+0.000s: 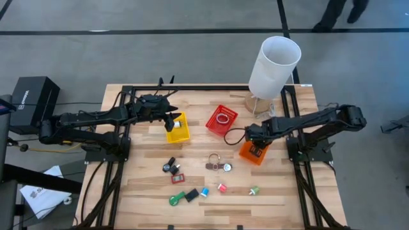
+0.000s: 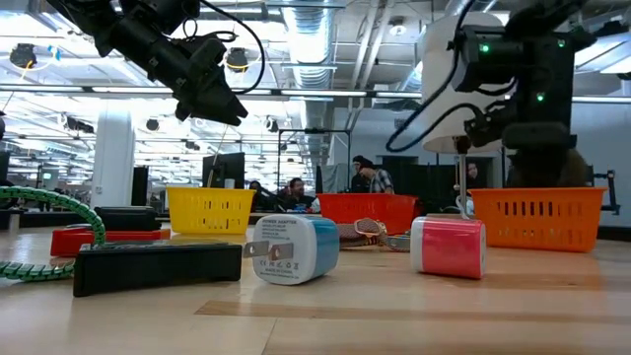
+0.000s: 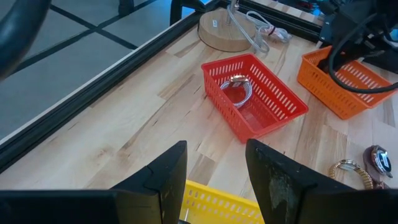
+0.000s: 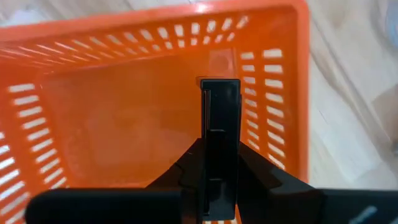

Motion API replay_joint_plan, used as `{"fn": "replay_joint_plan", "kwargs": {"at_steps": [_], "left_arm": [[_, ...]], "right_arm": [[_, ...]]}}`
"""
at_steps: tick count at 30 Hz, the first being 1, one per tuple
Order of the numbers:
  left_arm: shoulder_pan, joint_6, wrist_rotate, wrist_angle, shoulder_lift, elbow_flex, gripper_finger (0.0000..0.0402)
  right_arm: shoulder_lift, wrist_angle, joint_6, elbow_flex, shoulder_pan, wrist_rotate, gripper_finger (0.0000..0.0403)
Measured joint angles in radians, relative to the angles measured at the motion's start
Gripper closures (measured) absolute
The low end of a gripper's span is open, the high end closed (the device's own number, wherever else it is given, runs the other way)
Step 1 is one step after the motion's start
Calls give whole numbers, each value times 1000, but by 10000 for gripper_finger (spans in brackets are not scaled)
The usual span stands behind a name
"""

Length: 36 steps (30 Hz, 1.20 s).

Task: Pick & Place Office items
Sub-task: Put the right black digital clock into the orange basket, then put the black adapter into the yellow basket

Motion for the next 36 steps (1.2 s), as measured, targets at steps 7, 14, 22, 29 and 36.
{"fn": "replay_joint_plan", "kwargs": {"at_steps": [7,14,22,29,36], "left_arm": [[0,0,0,0,0,0,243],[0,0,0,0,0,0,243],[0,0,0,0,0,0,243],[0,-3,0,0,0,0,243],[0,-3,0,1,0,0,243]], "right_arm": [[0,95,-53,-13,9,43,351],[0,89,-19,-13,10,53,351],[0,89,-41,-13,10,51,334],[0,89,-45,-13,9,51,281],[0,28,-64,43,9,51,240]]}}
